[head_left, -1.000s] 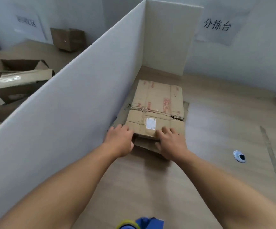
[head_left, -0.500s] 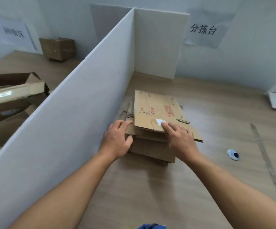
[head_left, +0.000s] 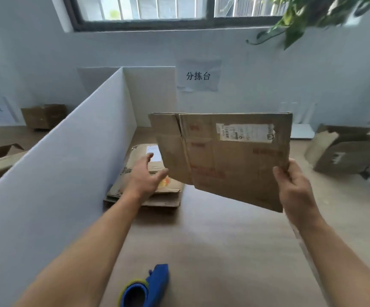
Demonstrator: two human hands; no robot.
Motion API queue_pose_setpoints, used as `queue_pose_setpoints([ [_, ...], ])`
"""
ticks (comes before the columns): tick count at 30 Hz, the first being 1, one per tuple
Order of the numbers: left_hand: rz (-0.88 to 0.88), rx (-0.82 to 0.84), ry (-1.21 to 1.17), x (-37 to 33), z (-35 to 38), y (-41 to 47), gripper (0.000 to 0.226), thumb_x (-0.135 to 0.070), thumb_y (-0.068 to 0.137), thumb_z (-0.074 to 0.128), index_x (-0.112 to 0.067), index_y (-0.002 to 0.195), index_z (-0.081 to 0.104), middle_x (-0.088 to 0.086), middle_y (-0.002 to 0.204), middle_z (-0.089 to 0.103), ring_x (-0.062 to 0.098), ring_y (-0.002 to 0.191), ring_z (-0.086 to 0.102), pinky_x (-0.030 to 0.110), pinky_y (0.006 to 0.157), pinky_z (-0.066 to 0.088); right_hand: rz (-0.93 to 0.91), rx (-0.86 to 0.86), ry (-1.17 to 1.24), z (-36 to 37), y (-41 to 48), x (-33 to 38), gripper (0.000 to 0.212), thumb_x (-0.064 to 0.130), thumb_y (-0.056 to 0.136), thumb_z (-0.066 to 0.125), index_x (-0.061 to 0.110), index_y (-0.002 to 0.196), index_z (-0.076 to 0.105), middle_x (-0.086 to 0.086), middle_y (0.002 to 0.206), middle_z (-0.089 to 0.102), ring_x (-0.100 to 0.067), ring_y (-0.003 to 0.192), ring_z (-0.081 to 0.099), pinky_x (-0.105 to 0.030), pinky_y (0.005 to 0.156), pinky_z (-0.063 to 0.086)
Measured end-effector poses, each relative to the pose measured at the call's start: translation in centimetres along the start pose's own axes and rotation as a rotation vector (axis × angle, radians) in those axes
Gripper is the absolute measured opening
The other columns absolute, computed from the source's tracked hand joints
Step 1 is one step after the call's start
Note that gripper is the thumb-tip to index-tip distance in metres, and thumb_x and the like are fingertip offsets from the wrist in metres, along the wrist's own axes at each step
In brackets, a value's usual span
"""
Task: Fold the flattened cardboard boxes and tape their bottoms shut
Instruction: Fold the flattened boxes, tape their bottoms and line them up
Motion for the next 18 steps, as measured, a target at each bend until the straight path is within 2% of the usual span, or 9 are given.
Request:
queue_pose_setpoints([
  [2,-0.003,-0.013,-0.106,-1.3,1.0,-0.7,0.088,-0.037,0.079,0.081,-0.014,0.151,0.035,0.008,0.152,0.039,0.021,0.141,0.037,0.042,0.117,0.032,0.080,0.005,0.145,-4.0,-1.7,-0.7,0.021,0.008,0.104,0.046,0.016,0.109,0.065,-0.005,0.108,0.073,-0.019,0.102,0.066,-0.030,0.088,0.056],
  [5,-0.037,-0.045,-0.228,-1.8,2.0,-2.5,0.110,-0.064,0.061,0.079,-0.025,0.152,0.031,0.005,0.154,0.035,0.019,0.141,0.036,0.046,0.114,0.036,0.204,0.028,0.307,-8.4,-4.4,-2.0,0.028,0.008,0.105,0.041,0.015,0.118,0.065,-0.008,0.117,0.071,-0.022,0.109,0.067,-0.029,0.086,0.057],
  [6,-0.031,-0.031,-0.292,-2.1,2.6,-3.4,0.108,-0.067,0.059,0.079,-0.030,0.149,0.034,0.003,0.151,0.039,0.019,0.138,0.042,0.047,0.111,0.040,0.248,0.029,0.363,-9.5,-5.4,-2.6,0.030,0.008,0.104,0.040,0.015,0.119,0.064,-0.009,0.118,0.071,-0.022,0.108,0.068,-0.029,0.083,0.058],
  [8,-0.003,0.038,-0.425,-3.1,4.4,-5.8,0.091,-0.062,0.060,0.081,-0.031,0.138,0.044,0.000,0.137,0.056,0.017,0.124,0.057,0.043,0.100,0.051,0.314,0.033,0.444,-11.2,-7.0,-3.8,0.031,0.007,0.104,0.037,0.015,0.119,0.063,-0.009,0.117,0.071,-0.022,0.106,0.069,-0.029,0.078,0.059],
  [10,-0.010,0.085,-0.520,-3.7,6.0,-8.4,0.088,-0.055,0.060,0.083,-0.024,0.134,0.048,-0.002,0.126,0.063,0.016,0.113,0.064,0.037,0.090,0.057,0.331,0.049,0.456,-12.0,-8.4,-4.8,0.033,0.009,0.105,0.035,0.015,0.125,0.060,-0.009,0.123,0.069,-0.023,0.113,0.066,-0.032,0.083,0.059],
  [12,-0.019,0.121,-0.606,-3.8,7.3,-10.7,0.091,-0.050,0.060,0.085,-0.020,0.137,0.047,0.000,0.124,0.066,0.016,0.110,0.066,0.029,0.081,0.058,0.317,0.059,0.460,-12.3,-9.7,-5.3,0.035,0.015,0.106,0.035,0.017,0.135,0.054,-0.006,0.129,0.066,-0.023,0.119,0.064,-0.036,0.091,0.057],
  [14,-0.030,0.160,-0.636,-3.3,8.1,-12.6,0.093,-0.046,0.058,0.086,-0.017,0.137,0.045,0.000,0.122,0.067,0.014,0.108,0.067,0.025,0.078,0.057,0.291,0.058,0.433,-12.4,-10.9,-6.1,0.037,0.028,0.106,0.037,0.021,0.140,0.050,-0.002,0.132,0.065,-0.020,0.120,0.063,-0.038,0.094,0.055],
  [18,-0.117,0.138,-0.658,-1.2,7.8,-15.2,0.101,-0.063,0.043,0.090,-0.015,0.125,0.056,0.004,0.115,0.070,0.016,0.101,0.069,0.024,0.073,0.056,0.292,-0.067,0.345,-13.2,-12.9,-9.4,0.051,0.054,0.100,0.045,0.014,0.130,0.056,-0.008,0.128,0.066,-0.027,0.118,0.063,-0.056,0.098,0.051],
])
Point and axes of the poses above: each hand's wrist, its own y-axis towards the middle knuckle, its own z-axis out of the palm, x = y × z, the point moved 9 cm from there along y, towards the middle knuckle
